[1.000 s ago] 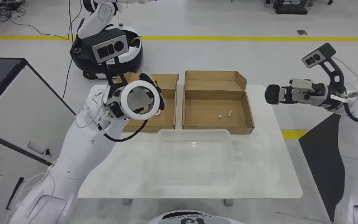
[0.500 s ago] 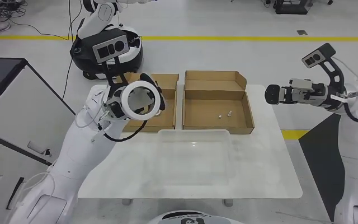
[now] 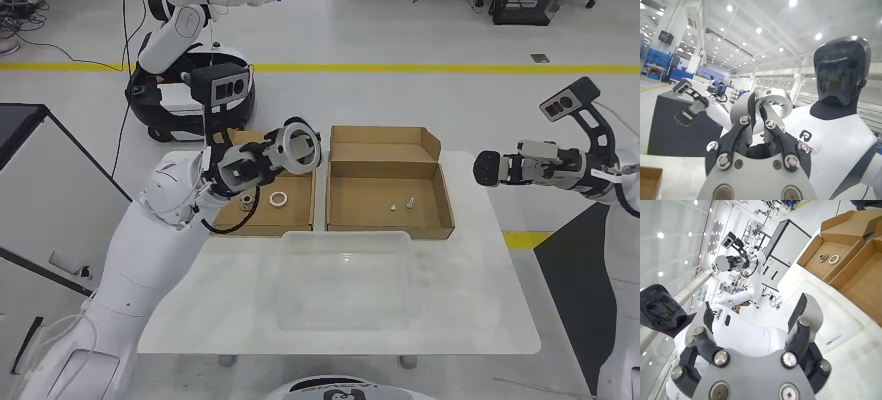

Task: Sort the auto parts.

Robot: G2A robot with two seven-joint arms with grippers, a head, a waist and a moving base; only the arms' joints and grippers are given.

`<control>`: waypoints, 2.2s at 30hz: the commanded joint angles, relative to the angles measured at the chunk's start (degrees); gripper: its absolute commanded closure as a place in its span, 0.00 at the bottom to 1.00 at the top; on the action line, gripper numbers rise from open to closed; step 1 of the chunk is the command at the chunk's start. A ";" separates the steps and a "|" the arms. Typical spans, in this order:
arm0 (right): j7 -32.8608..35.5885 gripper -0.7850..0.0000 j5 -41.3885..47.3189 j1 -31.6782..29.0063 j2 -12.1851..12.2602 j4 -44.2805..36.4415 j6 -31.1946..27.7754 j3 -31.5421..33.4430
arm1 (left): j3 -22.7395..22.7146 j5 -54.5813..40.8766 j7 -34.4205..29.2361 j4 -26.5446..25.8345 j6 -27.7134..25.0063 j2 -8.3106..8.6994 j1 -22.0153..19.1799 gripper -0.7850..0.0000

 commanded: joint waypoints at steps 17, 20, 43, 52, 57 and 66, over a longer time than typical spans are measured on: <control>0.00 0.00 0.00 0.00 0.00 0.00 0.00 0.00 | -6.97 21.46 -2.95 7.40 11.13 1.76 -0.66 1.00; 0.00 0.00 0.00 0.00 0.00 0.00 0.00 0.00 | -7.83 23.37 -2.80 7.51 12.65 2.05 0.25 1.00; 0.00 0.00 0.00 0.00 0.00 0.00 0.00 0.00 | -11.78 29.78 -1.53 6.77 16.19 3.36 4.91 1.00; 0.00 0.00 0.00 0.00 0.00 0.00 0.00 0.00 | -8.65 46.85 -1.00 10.03 36.55 3.63 2.15 1.00; 0.00 0.00 0.00 0.00 0.00 0.00 0.00 0.00 | -5.07 55.36 -2.99 15.27 45.23 3.41 -1.87 1.00; 0.00 0.00 0.00 0.00 0.00 0.00 0.00 0.00 | -3.10 64.72 -5.92 21.19 53.05 3.59 -5.90 1.00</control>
